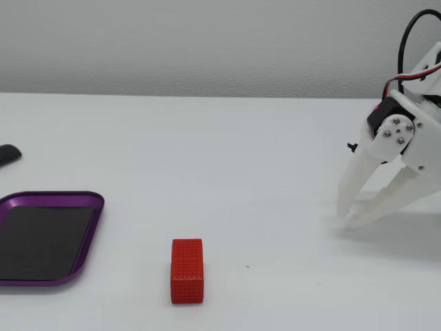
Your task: Pick up the cube and place it in the box.
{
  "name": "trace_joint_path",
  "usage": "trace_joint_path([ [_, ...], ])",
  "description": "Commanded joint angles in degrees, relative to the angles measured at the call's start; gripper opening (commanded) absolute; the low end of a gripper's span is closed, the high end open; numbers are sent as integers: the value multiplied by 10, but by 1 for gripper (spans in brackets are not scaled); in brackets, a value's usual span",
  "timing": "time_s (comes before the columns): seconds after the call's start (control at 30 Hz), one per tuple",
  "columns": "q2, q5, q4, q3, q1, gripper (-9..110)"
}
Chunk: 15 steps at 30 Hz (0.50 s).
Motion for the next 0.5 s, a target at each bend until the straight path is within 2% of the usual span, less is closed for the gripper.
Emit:
trace_joint_path([
  [0.0, 54, -5, 0, 0, -8, 0],
  [0.07, 54, -11, 0, 0, -8, 0],
  [0.27, 53, -132, 0, -2, -2, 0],
  [0.47, 46, -155, -8, -67, 0, 0],
])
